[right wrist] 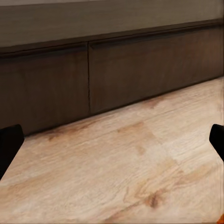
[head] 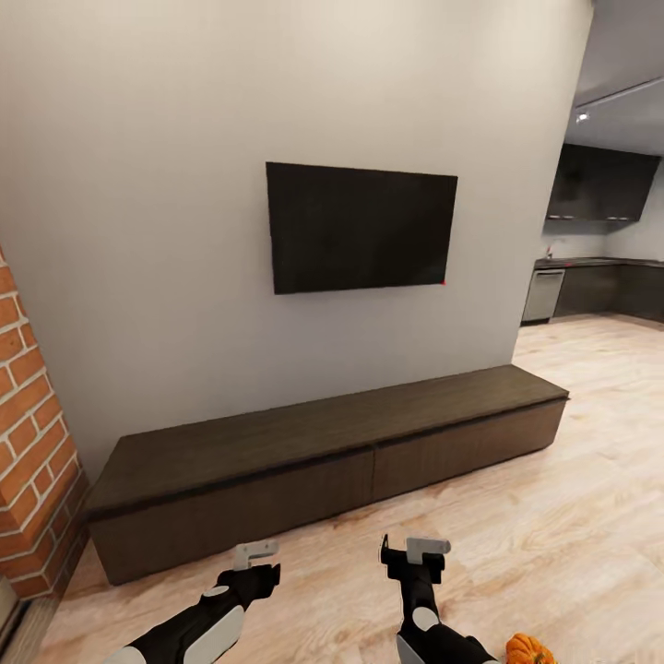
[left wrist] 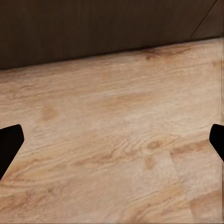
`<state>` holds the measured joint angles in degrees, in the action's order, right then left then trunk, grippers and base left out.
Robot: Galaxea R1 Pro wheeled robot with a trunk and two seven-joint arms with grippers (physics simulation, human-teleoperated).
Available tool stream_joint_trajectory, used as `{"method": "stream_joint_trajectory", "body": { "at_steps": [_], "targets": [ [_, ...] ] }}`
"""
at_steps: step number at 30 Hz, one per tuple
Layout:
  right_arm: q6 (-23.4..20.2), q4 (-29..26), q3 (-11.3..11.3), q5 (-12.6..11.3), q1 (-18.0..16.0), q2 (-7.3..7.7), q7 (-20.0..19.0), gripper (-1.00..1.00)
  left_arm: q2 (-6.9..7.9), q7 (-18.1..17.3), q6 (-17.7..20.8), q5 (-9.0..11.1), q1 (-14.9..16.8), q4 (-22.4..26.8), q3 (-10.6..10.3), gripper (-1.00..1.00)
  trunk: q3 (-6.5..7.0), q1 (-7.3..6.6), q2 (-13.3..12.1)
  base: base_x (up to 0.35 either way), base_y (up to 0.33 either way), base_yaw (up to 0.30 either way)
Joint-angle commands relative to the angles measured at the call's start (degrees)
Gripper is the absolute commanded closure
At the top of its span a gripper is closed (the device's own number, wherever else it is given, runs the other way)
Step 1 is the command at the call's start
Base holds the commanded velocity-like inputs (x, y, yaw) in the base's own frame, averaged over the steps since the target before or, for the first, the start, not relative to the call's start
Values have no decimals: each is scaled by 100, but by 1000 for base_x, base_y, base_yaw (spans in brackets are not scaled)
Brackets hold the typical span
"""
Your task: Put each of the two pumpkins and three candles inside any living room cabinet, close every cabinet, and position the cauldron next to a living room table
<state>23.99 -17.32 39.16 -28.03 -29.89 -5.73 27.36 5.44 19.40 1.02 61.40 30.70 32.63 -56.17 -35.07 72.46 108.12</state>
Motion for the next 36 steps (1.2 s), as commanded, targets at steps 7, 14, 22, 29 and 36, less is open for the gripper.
{"method": "stream_joint_trajectory", "body": {
  "at_steps": [7, 14, 22, 29, 36],
  "targets": [
    [29, 14, 48, -53, -6, 4, 23, -100, 3, 63, 9, 21, 6, 9, -37, -100, 139, -155, -279, -1, 0, -289],
    [40, -36, 48, -46, 128, 10, 31, -100, 1, 69, 7, 14, 6, -8, -46, -100, 291, -309, -560, 0, 0, -279],
    [44, -44, 48, -44, 156, 11, 29, -100, 1, 74, 9, 13, 6, -8, -52, -100, 468, -484, -880, 0, 0, -273],
    [45, -44, 48, -44, 159, 11, 24, -100, -4, 78, 10, 13, 6, -10, -60, -100, 624, -638, -1161, 0, 0, -272],
    [45, -44, 48, -44, 159, 11, 24, -100, -8, 91, 6, 12, 6, -13, -61, -100, 781, -792, -1442, 0, 0, -271]
  ]
}}
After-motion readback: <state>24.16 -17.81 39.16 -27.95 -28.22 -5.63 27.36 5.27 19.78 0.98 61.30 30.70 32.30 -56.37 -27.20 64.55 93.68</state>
